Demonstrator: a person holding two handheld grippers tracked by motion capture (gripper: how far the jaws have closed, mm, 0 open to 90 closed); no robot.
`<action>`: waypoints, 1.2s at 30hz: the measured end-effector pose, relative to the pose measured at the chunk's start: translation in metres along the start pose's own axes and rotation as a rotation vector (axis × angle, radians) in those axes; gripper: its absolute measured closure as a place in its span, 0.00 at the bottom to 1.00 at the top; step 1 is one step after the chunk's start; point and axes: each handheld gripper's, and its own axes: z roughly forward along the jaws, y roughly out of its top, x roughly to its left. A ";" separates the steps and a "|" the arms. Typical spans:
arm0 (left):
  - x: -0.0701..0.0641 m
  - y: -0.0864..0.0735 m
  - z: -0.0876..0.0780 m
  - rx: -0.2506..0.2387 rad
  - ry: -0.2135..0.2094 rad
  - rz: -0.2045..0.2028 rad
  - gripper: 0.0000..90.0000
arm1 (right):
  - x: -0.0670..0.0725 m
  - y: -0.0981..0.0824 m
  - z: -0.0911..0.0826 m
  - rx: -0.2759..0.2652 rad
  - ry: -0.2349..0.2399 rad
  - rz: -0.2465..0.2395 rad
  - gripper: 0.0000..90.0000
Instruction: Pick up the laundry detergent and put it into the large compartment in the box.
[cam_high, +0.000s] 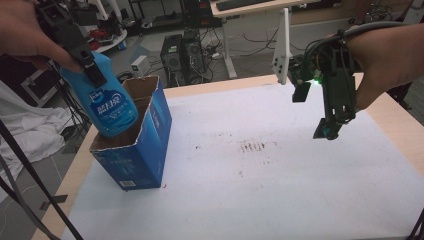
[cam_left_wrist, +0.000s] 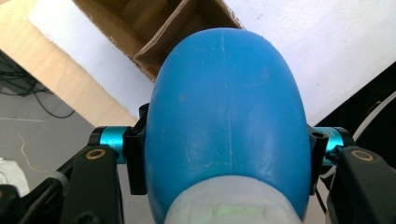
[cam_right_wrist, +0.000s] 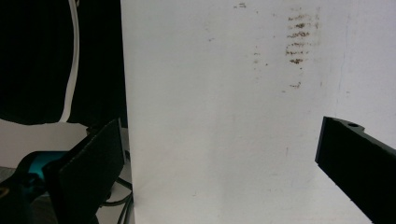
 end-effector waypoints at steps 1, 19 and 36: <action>0.000 0.001 0.003 0.004 -0.002 0.002 0.43 | 0.000 0.000 0.000 -0.001 0.001 0.003 0.01; 0.010 0.007 0.080 0.046 -0.062 0.099 0.43 | -0.002 0.000 0.005 0.002 0.008 0.012 0.01; 0.001 0.008 0.129 0.072 -0.015 0.291 0.43 | -0.004 0.000 0.011 0.004 0.019 0.010 0.01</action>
